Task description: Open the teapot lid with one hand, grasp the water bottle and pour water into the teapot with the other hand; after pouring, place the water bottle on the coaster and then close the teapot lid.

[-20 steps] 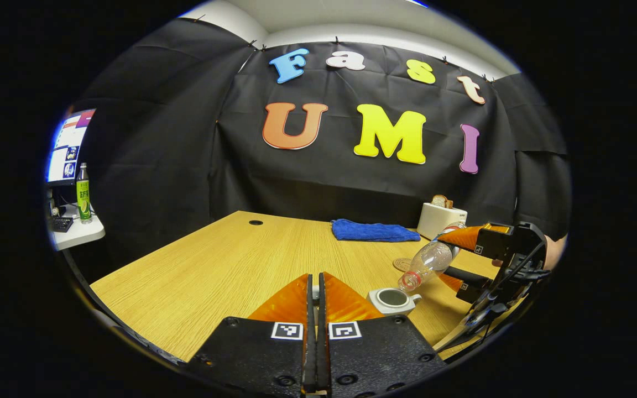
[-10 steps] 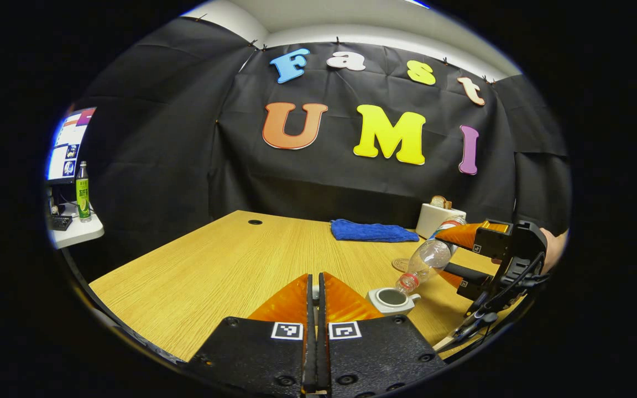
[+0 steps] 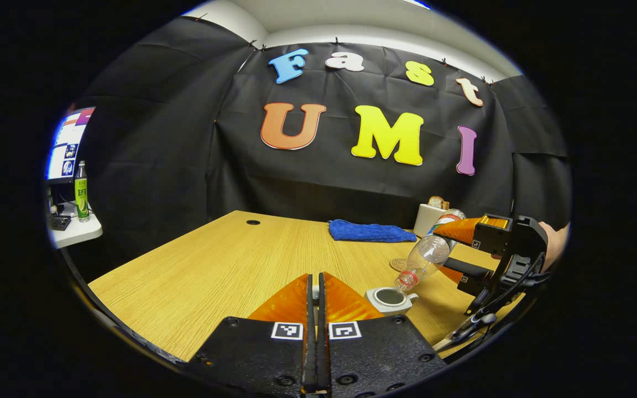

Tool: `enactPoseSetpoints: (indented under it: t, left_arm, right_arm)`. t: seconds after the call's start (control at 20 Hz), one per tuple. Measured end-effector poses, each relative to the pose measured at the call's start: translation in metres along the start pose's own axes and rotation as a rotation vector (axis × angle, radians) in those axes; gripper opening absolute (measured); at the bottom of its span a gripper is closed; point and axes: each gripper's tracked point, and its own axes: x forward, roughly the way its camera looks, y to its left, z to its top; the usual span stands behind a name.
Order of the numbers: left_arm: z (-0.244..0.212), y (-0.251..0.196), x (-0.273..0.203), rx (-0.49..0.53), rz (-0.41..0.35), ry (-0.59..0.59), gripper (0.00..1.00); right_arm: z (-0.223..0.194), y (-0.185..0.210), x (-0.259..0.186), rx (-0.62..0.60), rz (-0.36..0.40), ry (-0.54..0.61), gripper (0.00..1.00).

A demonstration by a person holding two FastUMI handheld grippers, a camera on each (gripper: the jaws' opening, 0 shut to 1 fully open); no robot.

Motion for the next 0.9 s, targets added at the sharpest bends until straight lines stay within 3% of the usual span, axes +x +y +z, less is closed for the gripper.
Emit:
enactPoseSetpoints:
  t: [0.9]
  left_arm:
    - [-0.003, 0.003, -0.001, -0.003, 0.002, 0.014, 0.03]
  right_arm:
    - [0.004, -0.017, 0.003, -0.11, -0.038, -0.022, 0.71]
